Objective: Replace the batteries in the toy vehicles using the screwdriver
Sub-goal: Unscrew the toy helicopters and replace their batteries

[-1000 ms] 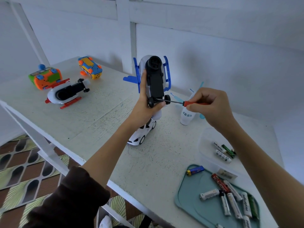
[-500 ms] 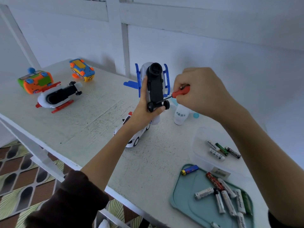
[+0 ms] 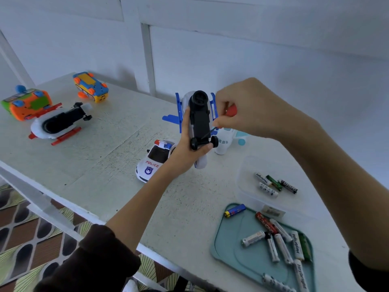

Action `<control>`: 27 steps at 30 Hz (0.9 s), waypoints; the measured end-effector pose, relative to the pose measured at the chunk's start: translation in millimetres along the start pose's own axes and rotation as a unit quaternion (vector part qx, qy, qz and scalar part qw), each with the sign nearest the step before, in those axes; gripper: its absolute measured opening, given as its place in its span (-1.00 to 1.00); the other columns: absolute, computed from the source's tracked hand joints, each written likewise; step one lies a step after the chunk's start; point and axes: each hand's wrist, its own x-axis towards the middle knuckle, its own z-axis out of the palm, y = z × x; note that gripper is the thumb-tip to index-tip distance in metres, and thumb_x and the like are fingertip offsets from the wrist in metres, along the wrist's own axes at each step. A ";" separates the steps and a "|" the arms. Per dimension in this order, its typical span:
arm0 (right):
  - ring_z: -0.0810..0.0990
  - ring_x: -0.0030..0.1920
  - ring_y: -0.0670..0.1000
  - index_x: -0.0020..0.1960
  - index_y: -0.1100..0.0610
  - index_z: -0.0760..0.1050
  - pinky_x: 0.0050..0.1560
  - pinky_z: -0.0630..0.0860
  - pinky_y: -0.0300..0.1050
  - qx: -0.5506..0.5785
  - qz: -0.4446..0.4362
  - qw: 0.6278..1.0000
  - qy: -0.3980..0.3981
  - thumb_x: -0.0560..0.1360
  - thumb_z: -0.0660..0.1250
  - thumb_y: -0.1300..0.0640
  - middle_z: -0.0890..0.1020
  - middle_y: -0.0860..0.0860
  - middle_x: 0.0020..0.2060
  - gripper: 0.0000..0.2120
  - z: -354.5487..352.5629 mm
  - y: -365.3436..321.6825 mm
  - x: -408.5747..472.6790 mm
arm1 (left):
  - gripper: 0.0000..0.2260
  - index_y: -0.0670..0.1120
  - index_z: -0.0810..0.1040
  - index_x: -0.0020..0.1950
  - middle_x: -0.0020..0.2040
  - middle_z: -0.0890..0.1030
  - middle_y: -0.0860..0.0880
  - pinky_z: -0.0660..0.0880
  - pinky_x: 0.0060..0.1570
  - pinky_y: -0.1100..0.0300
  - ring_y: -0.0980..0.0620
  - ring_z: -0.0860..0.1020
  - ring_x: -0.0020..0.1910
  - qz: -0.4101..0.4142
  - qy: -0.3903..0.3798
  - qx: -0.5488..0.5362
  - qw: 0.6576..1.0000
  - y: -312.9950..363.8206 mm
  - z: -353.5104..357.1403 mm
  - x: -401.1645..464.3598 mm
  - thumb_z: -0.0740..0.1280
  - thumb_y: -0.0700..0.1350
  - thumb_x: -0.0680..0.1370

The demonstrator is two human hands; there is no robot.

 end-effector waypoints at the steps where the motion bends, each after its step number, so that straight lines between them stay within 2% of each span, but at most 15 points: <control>1: 0.45 -0.30 -0.03 -0.29 0.18 0.47 -0.24 0.41 -0.09 0.031 -0.034 0.999 0.001 0.36 0.37 0.20 0.50 -0.02 -0.34 -0.90 0.6 -0.3 -2.2 | -0.14 0.15 -0.19 0.51 0.32 0.16 0.42 0.36 0.11 0.47 0.43 0.38 0.20 -0.002 -0.004 -0.007 1.000 -0.3 1.6 -0.6 0.36 -0.31 0.52; 3: 0.43 -0.28 -0.08 -0.16 0.16 0.46 -0.22 0.40 -0.14 0.061 -0.051 0.997 0.003 0.38 0.37 0.15 0.45 -0.10 -0.30 -0.89 3.2 0.8 -5.6 | -0.16 0.18 -0.20 0.47 0.32 0.14 0.39 0.35 0.04 0.55 0.48 0.34 0.21 -0.010 -0.015 -0.010 1.000 0.9 3.7 -3.4 0.33 -0.32 0.53; 5: 0.44 -0.29 -0.03 -0.07 0.14 0.38 -0.29 0.36 -0.12 0.039 -0.001 0.999 -0.003 0.46 0.30 -0.06 0.45 -0.13 -0.33 -0.73 4.8 -0.4 -7.8 | -0.18 0.15 -0.21 0.50 0.40 0.17 0.27 0.37 0.02 0.56 0.40 0.36 0.26 -0.012 -0.024 -0.014 1.000 2.9 5.4 -5.8 0.31 -0.30 0.54; 7: 0.40 -0.38 -0.02 -0.19 0.14 0.33 -0.38 0.25 -0.16 -0.025 0.060 0.998 -0.003 0.52 0.17 -0.15 0.44 -0.10 -0.42 -0.65 4.5 3.3 -8.2 | -0.20 0.19 -0.19 0.49 0.46 0.19 0.10 0.37 0.01 0.59 0.23 0.38 0.29 -0.015 -0.009 -0.015 1.000 4.8 5.9 -7.1 0.31 -0.27 0.55; 9: 0.39 -0.40 0.03 -0.31 0.12 0.29 -0.39 0.23 -0.15 -0.006 0.048 0.999 0.022 0.52 0.22 0.00 0.43 -0.03 -0.44 -0.70 6.0 9.1 -7.6 | -0.22 0.23 -0.17 0.44 0.44 0.19 0.14 0.34 -0.02 0.60 0.35 0.39 0.22 -0.014 0.006 -0.028 0.999 4.6 7.2 -7.7 0.30 -0.29 0.56; 11: 0.42 -0.35 0.00 -0.28 0.12 0.35 -0.33 0.29 -0.15 0.062 -0.010 0.998 0.020 0.44 0.29 0.21 0.45 -0.02 -0.37 -0.84 7.7 10.6 -8.9 | -0.24 0.23 -0.15 0.44 0.39 0.20 0.30 0.35 0.04 0.56 0.47 0.37 0.20 -0.010 0.007 -0.034 0.999 1.7 8.2 -8.2 0.28 -0.32 0.56; 13: 0.41 -0.31 -0.08 -0.20 0.14 0.42 -0.28 0.33 -0.27 0.084 -0.064 0.994 -0.011 0.38 0.29 0.30 0.44 -0.03 -0.28 -0.90 8.1 8.0 -10.3 | -0.24 0.24 -0.12 0.43 0.32 0.20 0.41 0.36 0.08 0.51 0.46 0.38 0.22 -0.019 0.007 -0.035 0.999 -0.6 8.5 -8.1 0.28 -0.32 0.56; 14: 0.43 -0.28 -0.09 -0.14 0.14 0.42 -0.27 0.34 -0.30 0.087 -0.068 0.994 -0.020 0.39 0.30 0.27 0.44 -0.02 -0.24 -0.91 8.1 5.8 -11.4 | -0.24 0.24 -0.12 0.44 0.30 0.21 0.42 0.37 0.07 0.50 0.46 0.39 0.20 -0.023 0.005 -0.037 0.999 -0.6 8.8 -7.8 0.28 -0.32 0.56; 16: 0.47 -0.28 -0.04 -0.08 0.13 0.35 -0.29 0.36 -0.19 0.052 -0.021 0.998 -0.021 0.49 0.28 0.03 0.47 -0.02 -0.26 -0.81 8.1 1.0 -11.6 | -0.23 0.21 -0.14 0.47 0.32 0.25 0.34 0.38 0.03 0.51 0.48 0.41 0.16 -0.029 0.004 -0.036 0.999 -0.9 9.7 -7.2 0.29 -0.31 0.56; 17: 0.44 -0.32 -0.03 -0.13 0.13 0.33 -0.35 0.33 -0.16 0.005 0.024 0.999 -0.027 0.51 0.22 -0.08 0.46 -0.04 -0.32 -0.73 6.5 -1.0 -10.1 | -0.22 0.19 -0.15 0.50 0.33 0.26 0.31 0.38 0.02 0.52 0.46 0.42 0.16 -0.032 0.003 -0.034 0.999 -0.8 10.2 -7.2 0.29 -0.30 0.56; 18: 0.40 -0.38 -0.05 -0.20 0.11 0.30 -0.39 0.27 -0.14 -0.028 0.055 0.998 -0.025 0.54 0.17 -0.10 0.44 -0.04 -0.37 -0.70 6.1 0.4 -9.0 | -0.22 0.19 -0.15 0.50 0.32 0.26 0.33 0.39 0.01 0.51 0.43 0.43 0.17 -0.033 0.000 -0.035 0.999 0.0 10.5 -7.7 0.30 -0.29 0.56; 20: 0.35 -0.42 -0.07 -0.28 0.11 0.30 -0.38 0.26 -0.13 -0.022 0.016 1.000 -0.009 0.55 0.19 0.07 0.49 0.00 -0.39 -0.75 8.2 2.6 -6.5 | -0.23 0.24 -0.14 0.47 0.27 0.24 0.43 0.39 0.02 0.51 0.45 0.42 0.17 -0.032 -0.006 -0.037 0.999 0.5 10.4 -8.3 0.29 -0.29 0.57; 23: 0.44 -0.31 -0.09 -0.20 0.18 0.47 -0.28 0.36 -0.22 0.048 -0.073 0.996 -0.024 0.42 0.27 0.31 0.56 0.03 -0.26 -0.93 7.5 7.9 -6.5 | -0.25 0.26 -0.13 0.43 0.29 0.22 0.42 0.38 0.02 0.52 0.49 0.40 0.16 -0.031 -0.004 -0.047 0.998 0.2 8.8 -8.9 0.27 -0.31 0.57; 25: 0.46 -0.25 -0.16 -0.12 0.18 0.53 -0.24 0.35 -0.36 0.062 -0.075 0.994 -0.050 0.39 0.28 0.35 0.55 -0.01 -0.20 -0.86 4.5 8.1 -8.4 | -0.25 0.26 -0.13 0.44 0.30 0.23 0.37 0.38 0.01 0.52 0.46 0.43 0.16 -0.029 -0.001 -0.050 0.998 0.3 8.3 -8.8 0.27 -0.31 0.57; 27: 0.49 -0.26 -0.10 -0.03 0.19 0.51 -0.24 0.36 -0.34 0.071 -0.038 0.996 -0.048 0.47 0.29 0.22 0.56 0.03 -0.18 -0.90 3.6 7.1 -9.7 | -0.25 0.27 -0.13 0.43 0.31 0.24 0.38 0.39 0.01 0.51 0.41 0.44 0.18 -0.028 -0.003 -0.051 0.998 0.4 9.0 -8.3 0.27 -0.30 0.57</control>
